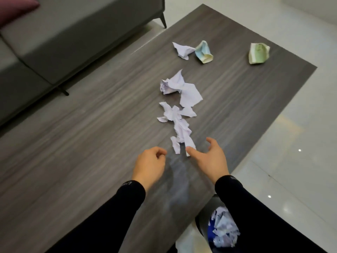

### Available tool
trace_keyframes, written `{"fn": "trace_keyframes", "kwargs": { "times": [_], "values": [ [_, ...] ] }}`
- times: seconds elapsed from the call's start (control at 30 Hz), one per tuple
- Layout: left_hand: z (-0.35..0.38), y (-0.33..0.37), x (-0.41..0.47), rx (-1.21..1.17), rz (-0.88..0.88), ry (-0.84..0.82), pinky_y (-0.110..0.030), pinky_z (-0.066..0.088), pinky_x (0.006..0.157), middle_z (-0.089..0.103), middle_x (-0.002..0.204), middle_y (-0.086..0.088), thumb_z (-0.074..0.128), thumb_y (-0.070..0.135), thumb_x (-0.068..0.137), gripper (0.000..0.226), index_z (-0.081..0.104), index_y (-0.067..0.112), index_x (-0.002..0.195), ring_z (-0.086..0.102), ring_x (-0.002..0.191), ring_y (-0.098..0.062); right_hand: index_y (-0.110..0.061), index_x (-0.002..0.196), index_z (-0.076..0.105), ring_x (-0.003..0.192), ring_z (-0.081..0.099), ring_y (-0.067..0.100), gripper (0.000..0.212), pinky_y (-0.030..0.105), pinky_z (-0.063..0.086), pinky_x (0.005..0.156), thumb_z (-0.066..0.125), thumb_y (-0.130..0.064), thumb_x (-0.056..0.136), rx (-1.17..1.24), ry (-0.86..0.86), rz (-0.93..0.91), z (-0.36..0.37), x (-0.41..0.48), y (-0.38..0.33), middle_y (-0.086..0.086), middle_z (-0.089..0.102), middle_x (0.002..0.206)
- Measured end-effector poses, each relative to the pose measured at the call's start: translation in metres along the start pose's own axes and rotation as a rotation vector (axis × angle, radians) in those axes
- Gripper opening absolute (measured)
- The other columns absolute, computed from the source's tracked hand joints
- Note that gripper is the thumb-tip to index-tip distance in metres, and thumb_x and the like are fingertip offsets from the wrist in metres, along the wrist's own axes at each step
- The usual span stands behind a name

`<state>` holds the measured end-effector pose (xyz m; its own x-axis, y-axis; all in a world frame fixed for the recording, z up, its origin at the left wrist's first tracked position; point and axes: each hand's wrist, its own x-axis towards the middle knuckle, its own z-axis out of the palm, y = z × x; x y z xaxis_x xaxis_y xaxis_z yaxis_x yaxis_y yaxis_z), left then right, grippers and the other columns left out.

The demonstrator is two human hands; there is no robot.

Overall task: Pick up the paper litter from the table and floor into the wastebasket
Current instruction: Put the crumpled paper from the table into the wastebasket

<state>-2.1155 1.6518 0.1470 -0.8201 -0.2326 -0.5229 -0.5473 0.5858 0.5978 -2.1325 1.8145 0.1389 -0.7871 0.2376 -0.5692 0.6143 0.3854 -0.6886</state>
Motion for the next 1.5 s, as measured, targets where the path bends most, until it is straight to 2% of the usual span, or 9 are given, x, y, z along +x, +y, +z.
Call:
{"fn": "trace_keyframes", "kwargs": {
  "times": [0.2,0.5,0.63,0.77,0.93,1.03,1.23,1.37,1.5],
  "values": [
    [-0.021,-0.022,0.032,0.02,-0.019,0.028,-0.033,0.05,0.086,0.074,0.095,-0.004,0.053,0.015,0.086,0.019,0.07,0.02,0.091,0.065,0.095,-0.024,-0.009,0.133,0.045,0.126,0.04,0.028,0.09,0.038,0.037,0.104,0.081,-0.047,0.059,-0.257,0.054,-0.001,0.051,0.022,-0.015,0.012,0.045,0.133],
    [-0.025,-0.005,0.066,0.048,0.069,0.17,-0.023,0.037,0.081,0.067,0.107,0.001,0.052,0.019,0.084,0.025,0.066,0.021,0.104,0.059,0.103,-0.02,-0.013,0.085,0.051,0.081,0.059,0.028,0.012,0.03,0.043,0.068,0.056,-0.024,0.084,-0.216,0.038,0.029,0.041,0.033,-0.008,0.005,0.061,0.076],
    [-0.015,0.037,0.09,0.193,0.364,0.0,-0.04,0.022,0.11,0.014,0.156,-0.004,0.069,0.038,0.07,0.077,0.035,0.033,0.139,0.01,0.141,-0.024,-0.013,0.085,0.047,0.082,0.061,0.033,0.01,0.034,0.044,0.07,0.048,-0.023,0.089,-0.188,0.042,0.012,0.025,0.034,-0.007,0.009,0.062,0.08],
    [0.005,0.057,0.116,0.548,0.38,-0.304,-0.062,0.002,0.111,-0.026,0.155,-0.008,0.074,0.062,0.055,0.115,0.008,0.04,0.146,-0.023,0.142,-0.034,-0.014,0.086,0.045,0.083,0.06,0.033,0.008,0.032,0.042,0.067,0.045,-0.021,0.09,-0.176,0.017,0.022,0.012,0.041,-0.003,0.008,0.06,0.081],
    [0.036,0.047,0.108,0.643,0.522,-0.067,-0.04,0.039,0.095,0.037,0.14,-0.009,0.062,0.037,0.082,0.045,0.053,0.019,0.122,0.031,0.121,-0.033,-0.013,0.113,0.046,0.09,0.059,0.034,0.026,0.029,0.035,0.065,0.053,-0.021,0.089,-0.237,-0.009,-0.036,0.006,0.043,0.005,0.01,0.061,0.091],
    [0.055,0.039,0.091,0.41,0.559,-0.058,-0.022,0.031,0.075,0.053,0.114,-0.007,0.052,0.011,0.087,0.016,0.06,0.01,0.101,0.041,0.104,-0.027,-0.025,0.136,0.035,0.088,0.061,0.031,0.053,0.03,0.043,0.07,0.054,-0.021,0.088,-0.179,-0.041,-0.086,0.005,0.044,0.006,0.01,0.065,0.099],
    [0.06,0.053,0.071,0.002,0.341,-0.184,0.001,0.036,0.055,0.055,0.076,0.01,0.059,0.007,0.077,0.03,0.05,0.032,0.062,0.051,0.068,-0.002,-0.027,0.121,0.055,0.085,0.06,0.013,0.034,0.022,0.047,0.073,0.053,-0.014,0.09,0.086,-0.143,-0.122,0.0,0.047,0.01,-0.01,0.064,0.092],
    [0.063,0.068,0.056,-0.091,0.302,-0.177,-0.004,0.038,0.052,0.058,0.073,0.009,0.061,0.006,0.074,0.032,0.05,0.031,0.058,0.054,0.065,-0.001,-0.043,0.097,0.054,0.073,0.061,0.008,0.038,0.025,0.053,0.067,0.051,-0.006,0.088,0.233,-0.155,-0.108,-0.013,0.042,0.009,-0.012,0.066,0.083],
    [0.073,0.092,0.037,-0.097,0.325,-0.221,-0.003,0.038,0.051,0.057,0.072,0.011,0.059,0.008,0.075,0.029,0.05,0.031,0.06,0.055,0.062,0.002,-0.028,0.109,0.059,0.079,0.059,0.011,0.028,0.032,0.051,0.075,0.054,-0.011,0.087,0.224,-0.089,-0.124,-0.044,0.034,0.014,-0.012,0.065,0.086]
  ]
}}
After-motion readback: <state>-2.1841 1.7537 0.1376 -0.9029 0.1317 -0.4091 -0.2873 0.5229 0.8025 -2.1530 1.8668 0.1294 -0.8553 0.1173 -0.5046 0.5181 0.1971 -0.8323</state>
